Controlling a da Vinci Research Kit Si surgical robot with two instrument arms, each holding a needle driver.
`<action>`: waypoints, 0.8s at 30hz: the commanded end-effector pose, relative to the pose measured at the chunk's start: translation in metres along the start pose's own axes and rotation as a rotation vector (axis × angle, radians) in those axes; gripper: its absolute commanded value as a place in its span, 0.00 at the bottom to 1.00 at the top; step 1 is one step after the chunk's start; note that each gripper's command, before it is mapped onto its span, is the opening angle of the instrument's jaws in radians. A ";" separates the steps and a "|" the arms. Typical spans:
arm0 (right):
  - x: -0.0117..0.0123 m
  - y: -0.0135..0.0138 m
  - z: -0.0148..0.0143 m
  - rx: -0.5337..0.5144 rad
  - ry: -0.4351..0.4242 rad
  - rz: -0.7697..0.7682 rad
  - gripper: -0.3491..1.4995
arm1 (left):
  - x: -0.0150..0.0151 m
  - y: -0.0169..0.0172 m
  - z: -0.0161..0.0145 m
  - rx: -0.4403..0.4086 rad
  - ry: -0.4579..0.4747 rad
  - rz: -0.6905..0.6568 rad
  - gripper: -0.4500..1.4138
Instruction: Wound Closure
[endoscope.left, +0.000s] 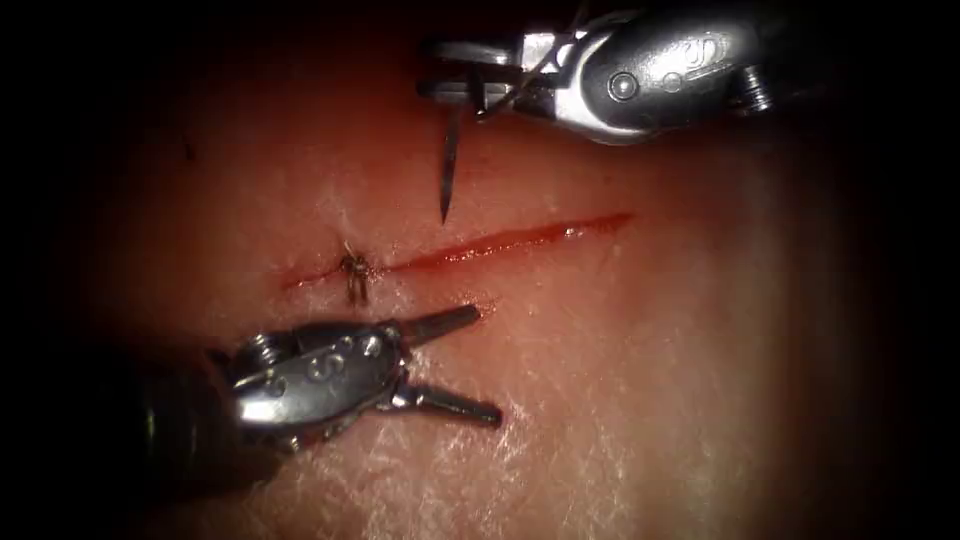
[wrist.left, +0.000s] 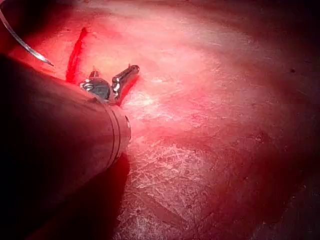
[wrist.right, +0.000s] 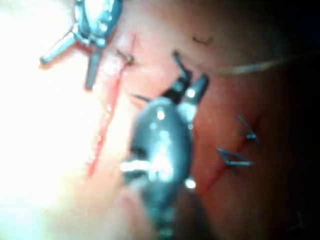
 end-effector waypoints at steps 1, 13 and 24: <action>-0.0005 -0.0004 0.0009 0.001 0.003 -0.008 0.00 | -0.0004 0.0000 0.0008 -0.003 0.001 -0.001 0.60; -0.0005 -0.0007 0.0011 -0.016 0.004 -0.077 0.00 | -0.0006 0.0001 0.0009 -0.019 0.000 -0.004 0.58; -0.0001 -0.0011 0.0016 -0.023 0.012 -0.080 0.00 | -0.0006 0.0001 0.0009 -0.027 0.000 -0.003 0.56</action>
